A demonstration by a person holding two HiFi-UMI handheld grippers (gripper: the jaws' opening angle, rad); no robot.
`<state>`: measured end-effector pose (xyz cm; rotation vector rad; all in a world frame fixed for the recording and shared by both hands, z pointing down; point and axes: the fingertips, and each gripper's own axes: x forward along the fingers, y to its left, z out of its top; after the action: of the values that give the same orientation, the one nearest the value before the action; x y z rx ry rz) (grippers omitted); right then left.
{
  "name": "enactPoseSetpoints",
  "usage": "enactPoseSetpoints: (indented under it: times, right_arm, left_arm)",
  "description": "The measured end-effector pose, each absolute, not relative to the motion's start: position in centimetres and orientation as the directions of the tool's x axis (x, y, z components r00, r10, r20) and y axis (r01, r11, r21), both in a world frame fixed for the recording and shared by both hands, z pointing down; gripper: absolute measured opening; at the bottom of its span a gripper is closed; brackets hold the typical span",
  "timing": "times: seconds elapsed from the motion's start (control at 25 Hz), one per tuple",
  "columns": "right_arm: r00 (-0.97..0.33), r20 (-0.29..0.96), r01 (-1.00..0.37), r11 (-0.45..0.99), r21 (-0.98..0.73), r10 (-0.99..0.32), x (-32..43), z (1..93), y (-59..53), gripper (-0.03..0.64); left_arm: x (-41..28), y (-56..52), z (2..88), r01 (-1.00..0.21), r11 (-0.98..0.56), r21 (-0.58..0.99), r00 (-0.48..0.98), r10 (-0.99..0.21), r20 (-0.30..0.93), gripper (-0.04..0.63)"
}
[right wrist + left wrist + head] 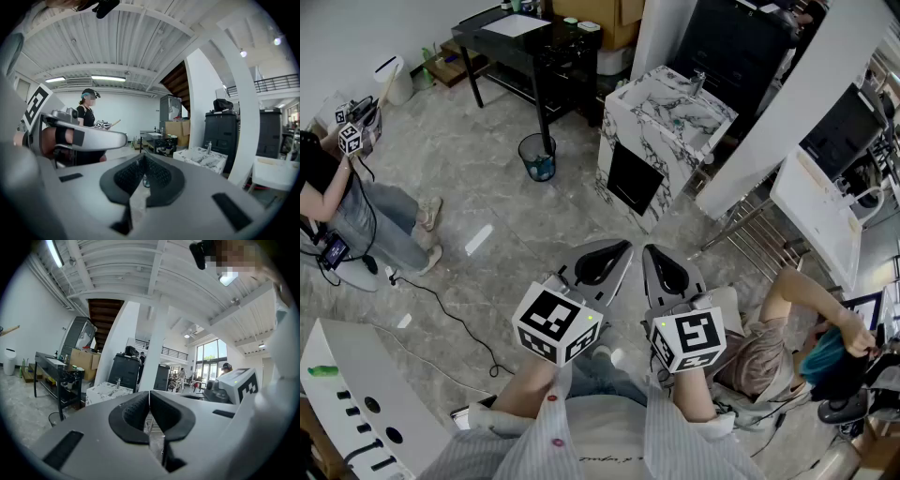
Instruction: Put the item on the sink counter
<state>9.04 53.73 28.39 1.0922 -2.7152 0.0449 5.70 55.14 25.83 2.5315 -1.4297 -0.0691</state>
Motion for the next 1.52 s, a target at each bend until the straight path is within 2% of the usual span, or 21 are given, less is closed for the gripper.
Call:
enactPoseSetpoints:
  times: [0.6,0.96,1.52]
  right_arm:
    - [-0.667,0.206,-0.724,0.688,0.049,-0.716,5.7,29.1,51.4,0.009]
    - [-0.621,0.229,-0.762,0.646,0.049,-0.750,5.7,30.7,48.2,0.009]
    - [-0.635,0.241,-0.749,0.662,0.040,-0.734,8.1,31.1,30.7,0.009]
  left_arm:
    - [0.9,53.6,26.3,-0.844,-0.491,0.213,0.515,-0.855,0.069,0.021]
    - [-0.7,51.1,28.4,-0.844,-0.497,0.202,0.524,-0.844,0.111,0.021]
    - [1.1,33.6,28.3,-0.868,-0.455,0.199,0.481,-0.870,0.109,0.021]
